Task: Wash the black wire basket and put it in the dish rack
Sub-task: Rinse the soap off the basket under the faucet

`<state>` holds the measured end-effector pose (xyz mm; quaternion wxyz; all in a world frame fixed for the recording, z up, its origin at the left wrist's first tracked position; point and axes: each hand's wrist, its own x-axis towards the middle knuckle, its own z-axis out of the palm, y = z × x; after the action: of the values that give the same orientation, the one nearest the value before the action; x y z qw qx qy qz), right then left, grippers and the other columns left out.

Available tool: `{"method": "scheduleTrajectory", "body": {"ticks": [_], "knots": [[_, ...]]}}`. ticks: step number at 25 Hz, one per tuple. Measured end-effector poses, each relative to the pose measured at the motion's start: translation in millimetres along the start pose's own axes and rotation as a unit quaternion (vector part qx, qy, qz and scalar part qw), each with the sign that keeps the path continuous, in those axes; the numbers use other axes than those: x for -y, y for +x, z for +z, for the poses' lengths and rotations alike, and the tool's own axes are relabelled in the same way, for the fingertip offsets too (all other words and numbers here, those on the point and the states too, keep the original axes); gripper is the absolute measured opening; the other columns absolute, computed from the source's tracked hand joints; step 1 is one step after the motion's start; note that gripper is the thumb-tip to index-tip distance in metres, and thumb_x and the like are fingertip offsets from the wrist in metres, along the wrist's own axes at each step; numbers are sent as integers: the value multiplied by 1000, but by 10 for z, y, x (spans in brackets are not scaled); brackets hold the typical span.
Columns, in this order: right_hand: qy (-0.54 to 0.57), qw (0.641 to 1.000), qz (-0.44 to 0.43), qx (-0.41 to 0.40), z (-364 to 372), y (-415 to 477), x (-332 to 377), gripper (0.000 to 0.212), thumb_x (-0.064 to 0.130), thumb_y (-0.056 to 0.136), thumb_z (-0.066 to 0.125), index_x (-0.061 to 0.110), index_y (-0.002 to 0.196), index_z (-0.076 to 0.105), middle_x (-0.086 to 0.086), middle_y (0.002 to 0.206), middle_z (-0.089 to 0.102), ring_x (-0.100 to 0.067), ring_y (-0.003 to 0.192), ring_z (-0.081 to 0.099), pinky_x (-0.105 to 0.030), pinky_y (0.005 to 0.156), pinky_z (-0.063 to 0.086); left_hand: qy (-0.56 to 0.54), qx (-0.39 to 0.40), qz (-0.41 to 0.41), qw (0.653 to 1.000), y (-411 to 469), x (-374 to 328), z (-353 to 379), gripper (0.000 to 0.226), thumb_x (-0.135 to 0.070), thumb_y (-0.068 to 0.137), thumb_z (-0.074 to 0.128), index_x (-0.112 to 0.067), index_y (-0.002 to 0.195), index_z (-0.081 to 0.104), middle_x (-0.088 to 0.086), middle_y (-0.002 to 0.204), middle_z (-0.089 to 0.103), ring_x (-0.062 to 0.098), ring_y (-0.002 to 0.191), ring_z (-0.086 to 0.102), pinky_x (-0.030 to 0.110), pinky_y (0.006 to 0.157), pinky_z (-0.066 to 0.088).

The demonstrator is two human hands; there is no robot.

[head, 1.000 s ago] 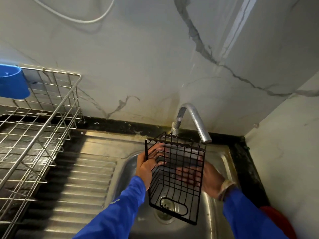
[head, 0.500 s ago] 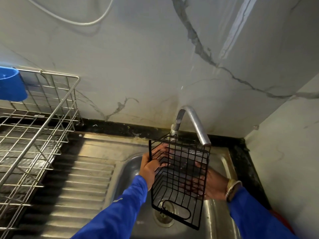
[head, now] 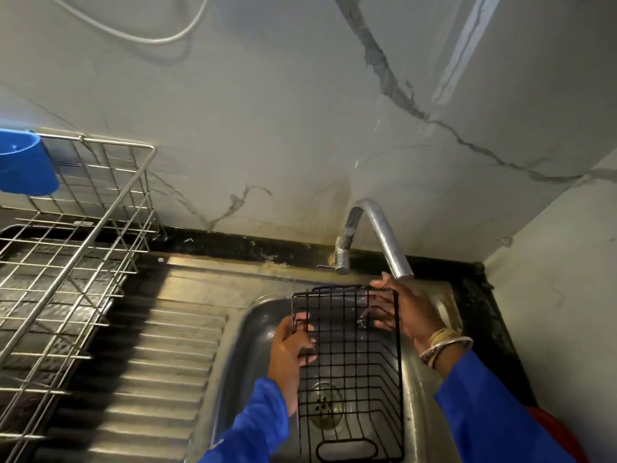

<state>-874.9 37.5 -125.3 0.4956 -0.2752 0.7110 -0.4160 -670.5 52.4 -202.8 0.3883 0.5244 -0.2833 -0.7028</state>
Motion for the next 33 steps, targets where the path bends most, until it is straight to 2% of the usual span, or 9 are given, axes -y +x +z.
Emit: {"method": "scheduleTrajectory", "body": {"ticks": [3,9,14,18,21,23,26,29,33], "knots": [[-191,936,-206,-211,-17,17,139,17,16,95,55,11,102,70,-2,79,65,-19,74,62,-24,60,47,-10,-17,-5,1000,-95,-88,176,35,-26,84,60,-17,117,61,6,109,74,28,102,70,44,88,52],[-77,935,-304,-164,131,-161,257,14,4,89,62,9,98,72,-2,81,69,-3,67,61,-6,61,46,-55,-114,-25,992,-120,-139,376,30,-32,97,60,-14,121,59,14,115,70,30,102,67,41,80,52],[87,990,-106,-10,290,-64,75,17,17,92,61,6,102,69,-10,93,74,-24,93,71,-39,86,57,-49,-105,-26,993,-148,-232,506,50,-63,84,64,-24,114,58,6,111,69,26,104,66,40,84,52],[122,992,-16,17,413,70,48,20,3,92,52,1,106,66,-14,102,72,-28,99,69,-37,89,55,-39,-79,-22,996,-152,-247,580,72,-81,68,62,-23,111,63,5,109,74,25,104,68,50,101,50],[331,939,81,41,440,76,-61,26,0,93,44,-1,110,63,-19,112,68,-27,99,68,-34,81,56,-40,-55,-14,998,-154,-275,655,57,-69,79,59,-19,105,65,2,96,76,22,94,71,40,88,55],[323,931,136,105,436,-48,-212,29,1,94,42,1,116,61,-18,113,69,-29,104,68,-32,73,56,-42,-47,-8,998,-110,-326,635,64,-70,76,58,-14,108,65,7,97,75,25,95,71,40,84,56],[256,957,118,62,380,-3,-255,23,4,92,47,2,108,64,-17,104,72,-26,90,70,-33,78,52,-33,-42,5,999,-54,-365,623,78,-77,70,59,-13,114,66,13,104,76,27,97,73,44,88,58],[350,926,132,50,422,-15,-247,28,-3,88,42,3,104,64,-14,90,72,-25,83,70,-33,76,52,-39,-64,45,996,-16,-365,634,71,-74,76,66,-15,117,65,13,110,74,34,104,71,48,90,59],[-73,965,230,101,479,-139,-526,19,-2,93,49,-5,82,64,-12,61,68,-19,51,67,-28,51,54,-71,-80,87,990,15,-446,558,69,-70,78,69,-17,123,63,12,115,72,32,105,71,43,84,59]]}}
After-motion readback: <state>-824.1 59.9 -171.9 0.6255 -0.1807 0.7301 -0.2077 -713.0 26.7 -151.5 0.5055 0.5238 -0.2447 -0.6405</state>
